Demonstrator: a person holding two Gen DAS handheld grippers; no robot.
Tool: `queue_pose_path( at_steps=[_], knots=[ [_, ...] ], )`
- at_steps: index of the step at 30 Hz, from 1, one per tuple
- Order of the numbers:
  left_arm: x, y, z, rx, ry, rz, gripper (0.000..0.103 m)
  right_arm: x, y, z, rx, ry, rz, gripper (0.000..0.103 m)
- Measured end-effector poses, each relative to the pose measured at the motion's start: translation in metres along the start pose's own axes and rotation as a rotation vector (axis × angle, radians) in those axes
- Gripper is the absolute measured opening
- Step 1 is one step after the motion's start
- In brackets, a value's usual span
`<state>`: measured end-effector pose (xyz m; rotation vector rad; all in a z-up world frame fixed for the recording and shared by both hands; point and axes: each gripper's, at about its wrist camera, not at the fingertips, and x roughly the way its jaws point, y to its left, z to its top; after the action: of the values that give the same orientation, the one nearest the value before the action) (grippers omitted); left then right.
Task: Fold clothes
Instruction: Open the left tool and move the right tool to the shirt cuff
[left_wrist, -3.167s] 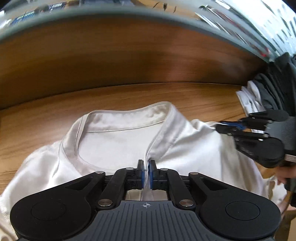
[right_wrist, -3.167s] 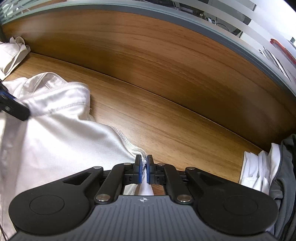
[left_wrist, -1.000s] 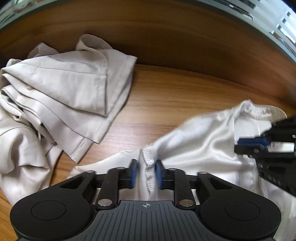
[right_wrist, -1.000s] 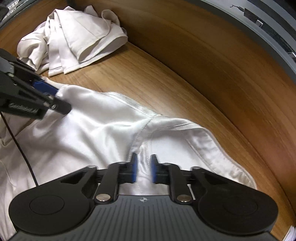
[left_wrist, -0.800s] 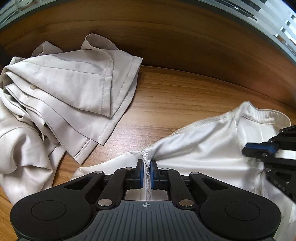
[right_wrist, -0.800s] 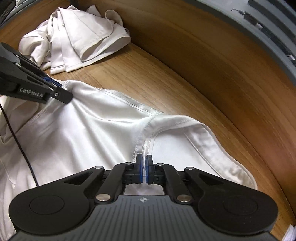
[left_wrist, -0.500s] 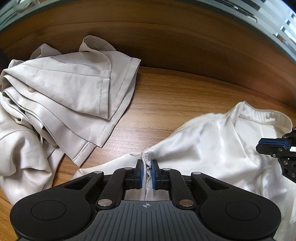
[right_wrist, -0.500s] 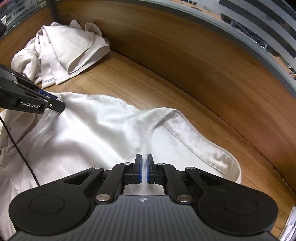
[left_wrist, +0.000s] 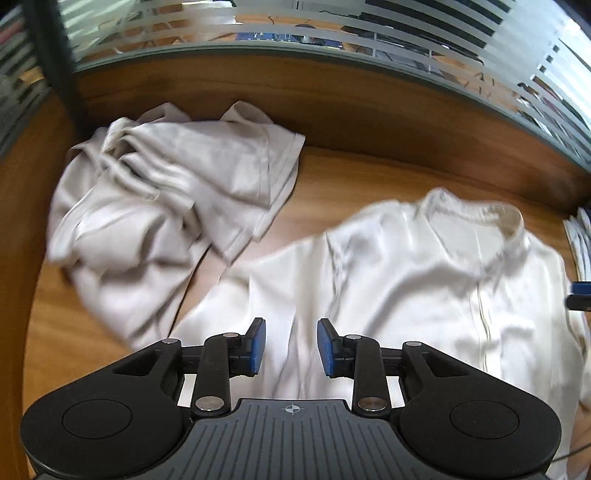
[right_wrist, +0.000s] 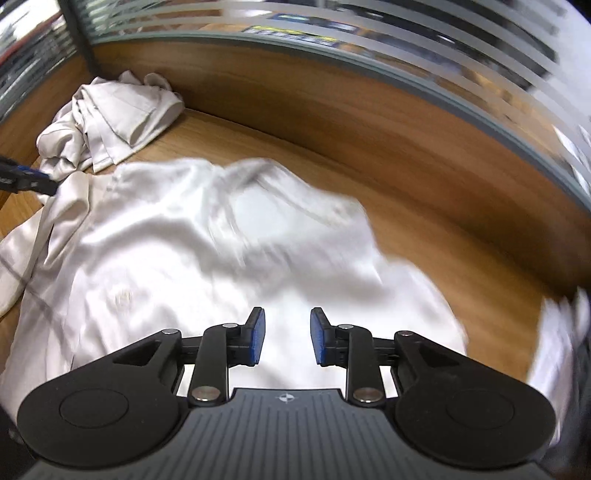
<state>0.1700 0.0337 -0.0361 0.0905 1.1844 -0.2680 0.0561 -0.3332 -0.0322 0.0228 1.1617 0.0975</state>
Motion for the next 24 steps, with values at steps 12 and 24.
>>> queue_pose_path(
  at_steps=[12,24],
  knots=[
    [-0.026,-0.065,-0.079,0.120,0.067,-0.133,0.038,-0.097,-0.078,-0.203,0.354,0.034,-0.209,0.037],
    [-0.016,-0.180,-0.153,0.241,0.144,-0.166,0.040,-0.124,-0.138,-0.309,0.452,-0.001,-0.283,0.048]
  ],
)
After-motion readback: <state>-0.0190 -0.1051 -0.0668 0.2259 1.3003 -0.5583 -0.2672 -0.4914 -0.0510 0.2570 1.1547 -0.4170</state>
